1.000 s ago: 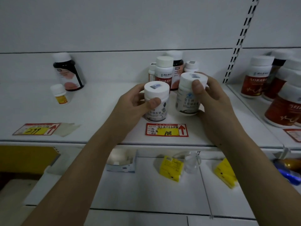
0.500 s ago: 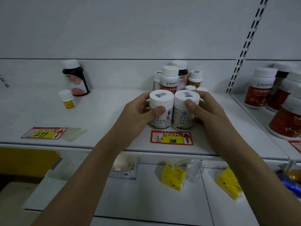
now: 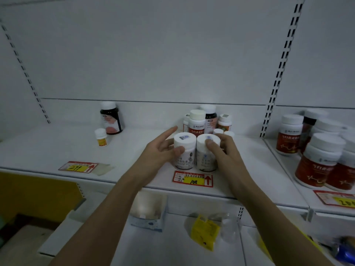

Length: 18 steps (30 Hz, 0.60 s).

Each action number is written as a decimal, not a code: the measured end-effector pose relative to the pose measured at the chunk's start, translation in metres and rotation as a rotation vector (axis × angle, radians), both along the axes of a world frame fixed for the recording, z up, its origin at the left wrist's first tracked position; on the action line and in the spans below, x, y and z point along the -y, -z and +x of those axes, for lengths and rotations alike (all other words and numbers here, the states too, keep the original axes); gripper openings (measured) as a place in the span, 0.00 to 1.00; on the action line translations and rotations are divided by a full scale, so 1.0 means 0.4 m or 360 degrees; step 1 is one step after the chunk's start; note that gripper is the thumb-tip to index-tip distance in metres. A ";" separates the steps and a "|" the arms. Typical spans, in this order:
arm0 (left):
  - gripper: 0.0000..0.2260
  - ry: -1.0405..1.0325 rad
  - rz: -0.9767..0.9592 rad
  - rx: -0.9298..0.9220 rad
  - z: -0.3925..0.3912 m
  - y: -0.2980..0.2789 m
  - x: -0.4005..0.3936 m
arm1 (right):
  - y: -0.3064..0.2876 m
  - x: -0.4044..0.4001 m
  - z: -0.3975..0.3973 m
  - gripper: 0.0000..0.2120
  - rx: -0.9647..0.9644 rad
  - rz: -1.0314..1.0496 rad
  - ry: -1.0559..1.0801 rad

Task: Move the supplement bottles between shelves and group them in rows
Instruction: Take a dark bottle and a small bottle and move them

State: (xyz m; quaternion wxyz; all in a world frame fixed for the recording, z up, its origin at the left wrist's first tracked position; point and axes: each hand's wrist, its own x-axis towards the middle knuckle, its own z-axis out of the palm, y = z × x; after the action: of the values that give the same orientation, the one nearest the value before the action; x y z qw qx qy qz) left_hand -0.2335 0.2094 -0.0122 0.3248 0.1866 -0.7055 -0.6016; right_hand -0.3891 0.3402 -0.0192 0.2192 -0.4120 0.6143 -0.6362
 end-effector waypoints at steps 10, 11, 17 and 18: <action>0.10 -0.0703 -0.0556 0.0309 0.204 -0.241 0.063 | -0.336 0.039 0.003 0.06 -0.0604 -0.0208 -0.0036; 0.10 -0.0747 -0.0614 0.0375 0.224 -0.266 0.072 | -0.367 0.056 0.026 0.06 -0.0687 -0.0131 -0.0149; 0.13 -0.0938 -0.0761 0.0646 0.331 -0.324 0.149 | -0.412 0.185 0.211 0.07 -0.0974 0.0127 -0.0498; 0.14 -0.0947 -0.0758 0.0662 0.345 -0.319 0.168 | -0.402 0.210 0.238 0.07 -0.1009 0.0167 -0.0529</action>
State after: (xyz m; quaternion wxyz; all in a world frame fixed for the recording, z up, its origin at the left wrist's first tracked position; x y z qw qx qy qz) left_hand -0.0955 0.1423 0.1156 0.3690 0.4189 -0.7905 -0.2518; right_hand -0.2939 0.2561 0.1416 0.1391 -0.6712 0.6084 -0.4000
